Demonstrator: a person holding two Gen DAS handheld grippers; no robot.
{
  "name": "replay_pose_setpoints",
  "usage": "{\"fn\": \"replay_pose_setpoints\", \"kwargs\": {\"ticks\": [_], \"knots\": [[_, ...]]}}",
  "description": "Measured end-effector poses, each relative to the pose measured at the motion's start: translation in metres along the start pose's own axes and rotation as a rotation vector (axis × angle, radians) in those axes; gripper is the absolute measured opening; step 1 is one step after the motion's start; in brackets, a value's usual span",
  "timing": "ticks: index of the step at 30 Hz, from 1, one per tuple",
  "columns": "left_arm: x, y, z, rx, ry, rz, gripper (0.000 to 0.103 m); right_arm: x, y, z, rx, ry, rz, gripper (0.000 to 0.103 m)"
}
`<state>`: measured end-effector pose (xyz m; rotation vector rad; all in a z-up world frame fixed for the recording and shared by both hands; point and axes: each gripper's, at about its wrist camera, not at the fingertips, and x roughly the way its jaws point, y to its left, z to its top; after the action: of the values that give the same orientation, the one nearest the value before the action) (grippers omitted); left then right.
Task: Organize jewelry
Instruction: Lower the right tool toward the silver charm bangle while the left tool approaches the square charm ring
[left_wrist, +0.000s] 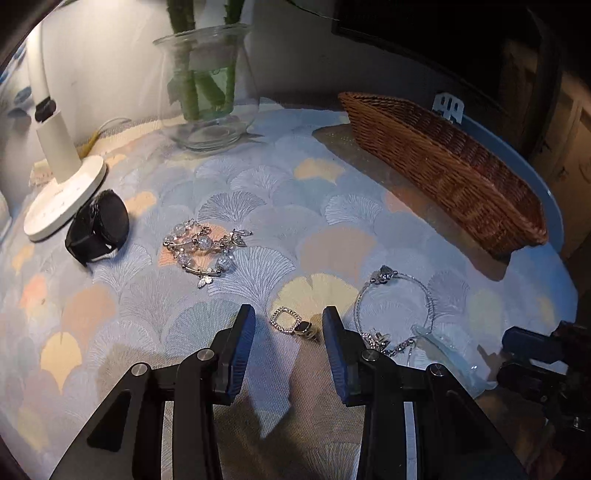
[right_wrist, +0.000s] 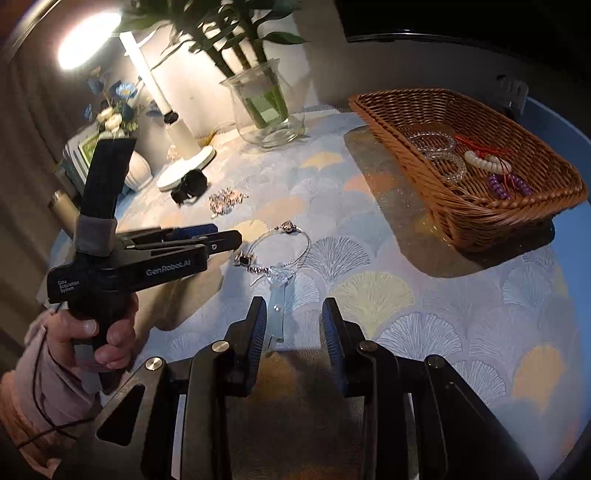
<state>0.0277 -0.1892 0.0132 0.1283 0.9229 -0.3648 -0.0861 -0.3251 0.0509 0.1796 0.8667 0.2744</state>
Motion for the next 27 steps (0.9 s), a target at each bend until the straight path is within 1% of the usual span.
{"fn": "replay_pose_setpoints", "kwargs": {"ticks": [2,5,7,9,13,18,22,27], "knots": [[-0.003,-0.001,-0.003,0.037,0.001,0.003,0.037,0.002,0.006,-0.002,-0.033,0.013,-0.006,0.034],[-0.010,0.008,-0.010,0.055,0.007,-0.026,0.037,0.004,0.015,-0.005,-0.073,0.034,0.000,0.034],[-0.014,0.015,-0.014,0.066,0.006,-0.006,0.037,0.008,0.020,-0.008,-0.097,0.051,0.001,0.034],[-0.017,0.023,-0.017,0.064,0.008,-0.028,0.037,0.013,0.027,-0.009,-0.121,0.060,-0.018,0.034],[-0.020,0.028,-0.022,0.060,0.002,-0.055,0.037,0.021,0.028,-0.006,-0.099,0.065,-0.038,0.034],[-0.021,0.026,-0.024,0.068,0.004,-0.051,0.037,0.025,0.029,-0.004,-0.094,0.070,-0.065,0.034],[-0.021,0.026,-0.020,0.042,0.010,-0.079,0.037,0.027,0.033,-0.004,-0.107,0.058,-0.085,0.034],[-0.011,0.020,-0.007,-0.004,0.016,-0.124,0.037,0.027,0.028,-0.003,-0.083,0.048,-0.071,0.034]]}}
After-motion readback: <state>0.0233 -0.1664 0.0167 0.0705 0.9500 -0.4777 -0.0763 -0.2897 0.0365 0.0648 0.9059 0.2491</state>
